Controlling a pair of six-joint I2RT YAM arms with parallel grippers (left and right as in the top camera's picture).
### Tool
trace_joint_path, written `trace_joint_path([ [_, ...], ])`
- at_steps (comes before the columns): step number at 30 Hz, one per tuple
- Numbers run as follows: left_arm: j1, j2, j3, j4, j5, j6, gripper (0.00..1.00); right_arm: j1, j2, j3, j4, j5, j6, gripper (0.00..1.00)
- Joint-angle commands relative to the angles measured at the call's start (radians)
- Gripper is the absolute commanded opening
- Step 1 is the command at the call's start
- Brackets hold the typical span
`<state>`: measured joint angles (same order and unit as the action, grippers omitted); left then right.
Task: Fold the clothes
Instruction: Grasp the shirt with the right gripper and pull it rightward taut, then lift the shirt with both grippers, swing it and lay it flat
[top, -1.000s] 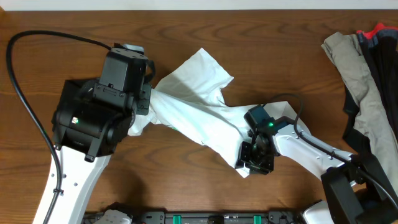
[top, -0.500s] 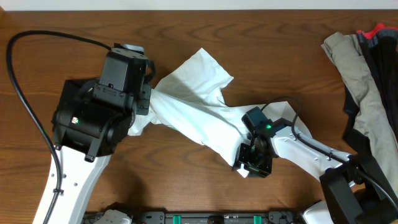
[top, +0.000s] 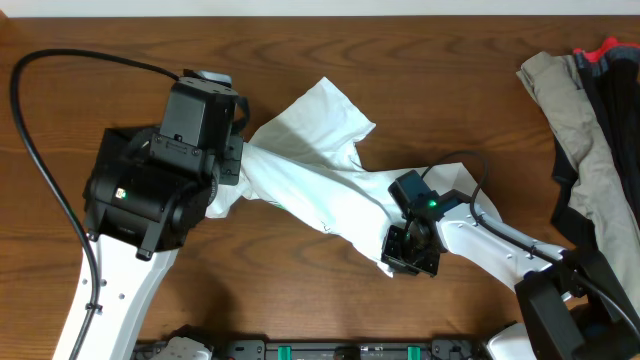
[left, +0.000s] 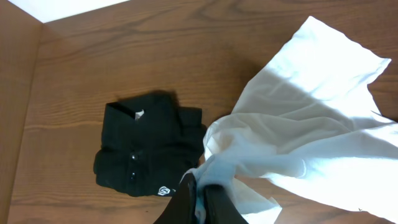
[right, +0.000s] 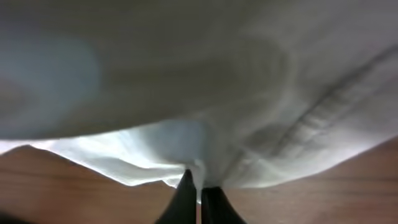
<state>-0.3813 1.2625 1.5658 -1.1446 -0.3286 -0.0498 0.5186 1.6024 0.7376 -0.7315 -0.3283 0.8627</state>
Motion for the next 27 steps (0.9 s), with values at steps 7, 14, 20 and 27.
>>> trace_joint_path([
  [7,0.005,-0.003,0.008,-0.001,-0.021,0.009,0.06,-0.063,-0.138,0.098,-0.111,0.116,-0.201,0.01],
  [14,0.005,-0.045,0.008,0.008,-0.021,0.013,0.06,-0.212,-0.304,0.328,-0.322,0.102,-0.336,0.01],
  [20,0.005,-0.085,0.008,0.006,-0.021,0.051,0.06,-0.346,-0.327,0.507,-0.405,-0.047,-0.431,0.01],
  [27,0.005,-0.131,0.008,0.006,-0.025,0.053,0.06,-0.504,-0.329,0.608,-0.39,-0.047,-0.459,0.01],
])
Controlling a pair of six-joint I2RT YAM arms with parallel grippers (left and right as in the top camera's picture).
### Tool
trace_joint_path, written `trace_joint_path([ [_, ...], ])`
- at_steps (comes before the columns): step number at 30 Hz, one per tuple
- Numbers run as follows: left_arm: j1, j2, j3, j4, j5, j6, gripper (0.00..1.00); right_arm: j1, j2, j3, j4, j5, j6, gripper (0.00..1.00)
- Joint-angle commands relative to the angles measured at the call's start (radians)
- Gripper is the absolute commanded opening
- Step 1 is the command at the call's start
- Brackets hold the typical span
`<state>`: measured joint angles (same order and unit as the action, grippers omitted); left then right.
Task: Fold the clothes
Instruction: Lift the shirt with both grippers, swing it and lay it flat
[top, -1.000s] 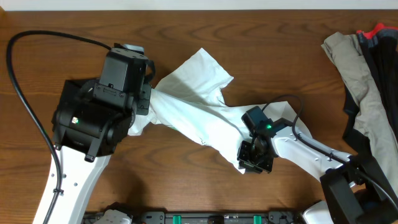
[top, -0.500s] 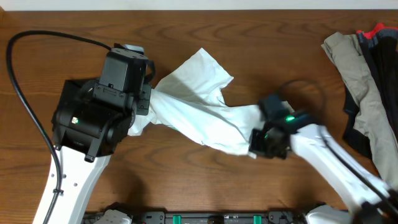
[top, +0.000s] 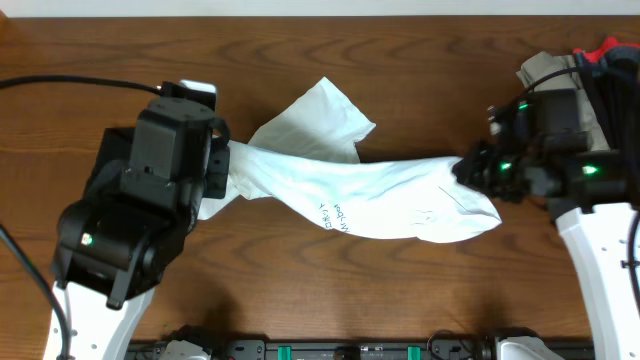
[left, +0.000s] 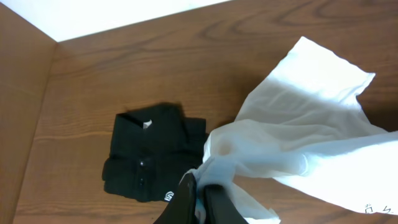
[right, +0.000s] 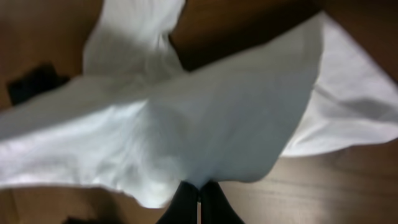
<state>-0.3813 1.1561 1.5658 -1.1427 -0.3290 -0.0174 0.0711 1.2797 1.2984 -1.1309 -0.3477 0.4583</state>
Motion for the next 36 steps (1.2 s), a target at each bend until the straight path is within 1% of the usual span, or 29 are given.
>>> trace_joint_path([
  [1,0.005,-0.033,0.008,0.004,-0.025,0.022,0.06,-0.072,-0.008,0.06,0.019,-0.027,-0.088,0.01],
  [4,0.005,-0.061,0.014,0.005,-0.026,0.025,0.06,-0.121,-0.023,0.121,0.042,-0.027,-0.19,0.01],
  [6,0.005,-0.086,0.036,0.005,-0.025,0.025,0.06,-0.146,-0.04,0.176,0.042,-0.025,-0.231,0.01],
  [11,0.004,-0.138,0.155,0.0,-0.013,0.025,0.05,-0.215,-0.087,0.353,0.037,0.004,-0.235,0.01],
  [16,0.004,-0.15,0.304,-0.031,0.124,0.051,0.06,-0.26,-0.105,0.533,0.014,0.008,-0.227,0.01],
  [20,0.004,-0.15,0.383,-0.064,0.138,0.051,0.06,-0.277,-0.104,0.639,0.0,0.019,-0.196,0.01],
  [28,0.004,-0.149,0.476,-0.126,0.135,0.069,0.06,-0.278,-0.104,0.734,-0.027,0.071,-0.182,0.01],
  [32,0.004,-0.137,0.525,-0.167,0.166,0.068,0.06,-0.278,-0.104,0.743,-0.042,0.071,-0.181,0.01],
  [36,0.004,-0.131,0.552,-0.211,0.165,0.061,0.06,-0.278,-0.104,0.743,-0.057,0.071,-0.167,0.01],
])
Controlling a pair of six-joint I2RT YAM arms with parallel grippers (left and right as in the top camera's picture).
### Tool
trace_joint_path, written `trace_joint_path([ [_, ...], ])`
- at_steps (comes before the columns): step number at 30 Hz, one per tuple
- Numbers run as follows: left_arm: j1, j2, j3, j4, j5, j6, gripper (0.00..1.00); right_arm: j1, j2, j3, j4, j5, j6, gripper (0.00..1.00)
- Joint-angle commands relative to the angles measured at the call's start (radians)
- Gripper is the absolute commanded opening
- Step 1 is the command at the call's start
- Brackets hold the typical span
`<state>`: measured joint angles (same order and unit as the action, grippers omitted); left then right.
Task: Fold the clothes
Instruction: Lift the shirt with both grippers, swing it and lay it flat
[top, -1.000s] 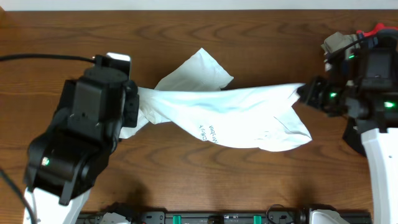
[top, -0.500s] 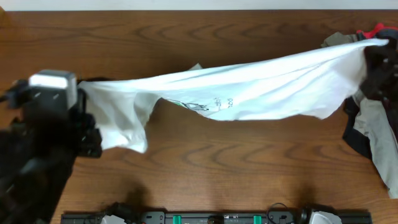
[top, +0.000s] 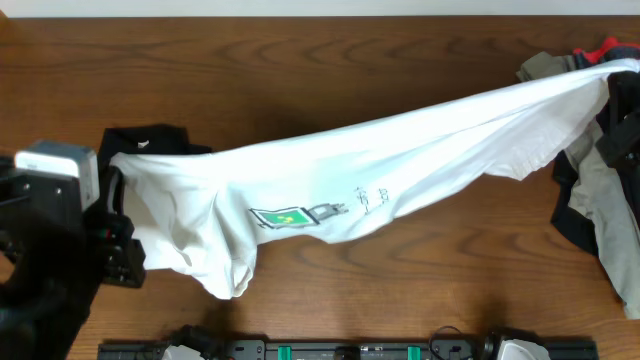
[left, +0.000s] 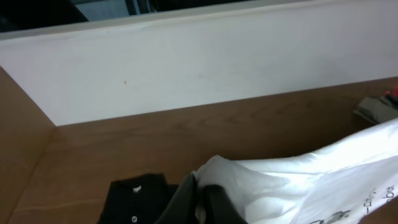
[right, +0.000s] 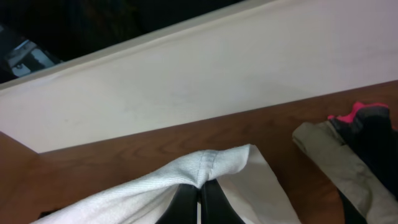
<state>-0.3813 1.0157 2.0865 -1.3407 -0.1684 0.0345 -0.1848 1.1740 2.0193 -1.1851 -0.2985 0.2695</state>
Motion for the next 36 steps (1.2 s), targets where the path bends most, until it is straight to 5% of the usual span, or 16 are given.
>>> trace_joint_path([
  [1,0.004,0.009,0.034,-0.017,0.004,0.009,0.06,-0.022,0.002,0.023,-0.006,0.022,0.022,0.01],
  [16,0.004,0.009,0.252,-0.18,0.071,-0.009,0.06,-0.021,-0.074,0.081,-0.133,0.076,0.021,0.01],
  [25,0.004,0.025,0.309,-0.193,-0.008,-0.01,0.06,-0.021,-0.091,0.139,-0.211,0.079,0.022,0.01],
  [36,0.005,0.359,0.309,-0.121,-0.001,0.018,0.06,-0.021,0.112,0.138,-0.317,0.119,0.021,0.01],
])
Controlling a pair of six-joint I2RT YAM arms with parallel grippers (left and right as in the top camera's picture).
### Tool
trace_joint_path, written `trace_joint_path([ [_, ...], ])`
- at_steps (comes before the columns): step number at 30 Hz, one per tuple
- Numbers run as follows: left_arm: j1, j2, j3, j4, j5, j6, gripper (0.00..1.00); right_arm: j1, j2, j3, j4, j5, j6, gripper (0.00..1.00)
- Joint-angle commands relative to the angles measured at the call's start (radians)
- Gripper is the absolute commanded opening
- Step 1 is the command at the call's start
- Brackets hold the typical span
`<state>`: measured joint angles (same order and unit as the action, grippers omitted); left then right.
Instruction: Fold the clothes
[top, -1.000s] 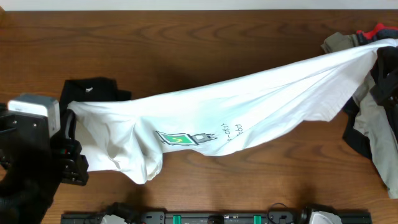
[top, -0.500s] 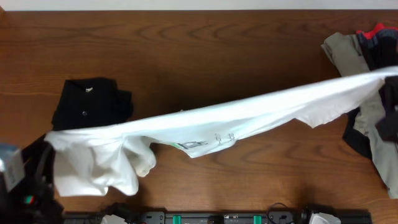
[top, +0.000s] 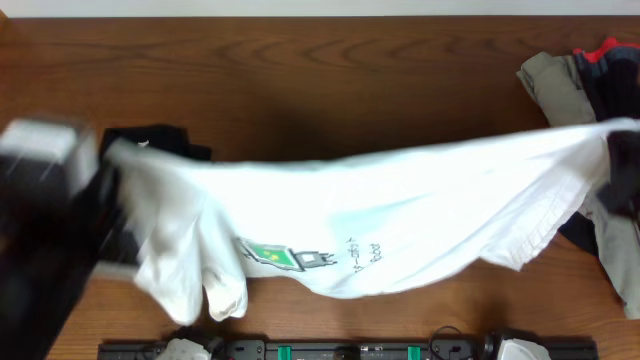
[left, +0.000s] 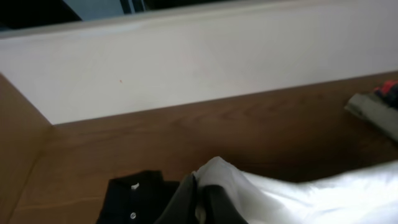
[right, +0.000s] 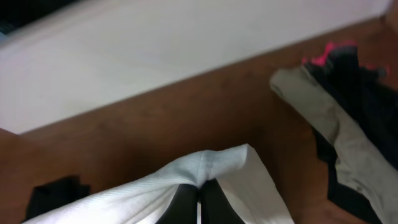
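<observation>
A white T-shirt with a small green print hangs stretched across the table, held up at both ends. My left gripper is shut on its left end, and the arm is a blur at the overhead view's left edge. My right gripper is shut on a bunched hem of the white shirt at the far right. A folded black shirt lies on the table behind the left end; it also shows as the black shirt in the left wrist view.
A pile of unfolded clothes, grey, black and red, lies at the table's back right corner, seen too as the pile in the right wrist view. A white wall runs along the table's far edge.
The stretched shirt has come toward the table's front and hangs wider, its right end lower in the overhead view and its print nearer the front edge. Both grippers stay shut on it.
The shirt first lay crumpled mid-table, my left gripper on one end and my right on its lower edge near the centre. Then my right gripper was far right with the shirt drawn out. Later it was held up across the table, and now hangs spread.
</observation>
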<state>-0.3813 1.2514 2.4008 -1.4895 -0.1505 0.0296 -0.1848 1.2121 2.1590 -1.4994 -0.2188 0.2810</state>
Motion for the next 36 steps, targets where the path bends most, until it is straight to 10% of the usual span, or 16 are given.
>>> trace_joint_path([
  [1,0.007,0.173,-0.006,0.047,-0.019,0.029,0.06,-0.021,0.108,-0.001,-0.002,0.039,0.009,0.01],
  [11,0.079,0.655,-0.006,0.381,-0.018,0.102,0.09,-0.017,0.504,-0.001,0.148,0.034,-0.002,0.06],
  [16,0.114,0.79,-0.006,0.54,-0.057,0.135,0.44,-0.019,0.688,-0.001,0.299,0.021,-0.009,0.43],
  [25,0.165,0.638,-0.005,0.367,-0.154,0.131,0.93,-0.027,0.71,-0.001,0.208,0.021,-0.089,0.53],
  [36,0.169,0.263,-0.005,0.079,-0.122,0.033,0.95,-0.027,0.47,-0.001,0.08,0.02,-0.14,0.63],
])
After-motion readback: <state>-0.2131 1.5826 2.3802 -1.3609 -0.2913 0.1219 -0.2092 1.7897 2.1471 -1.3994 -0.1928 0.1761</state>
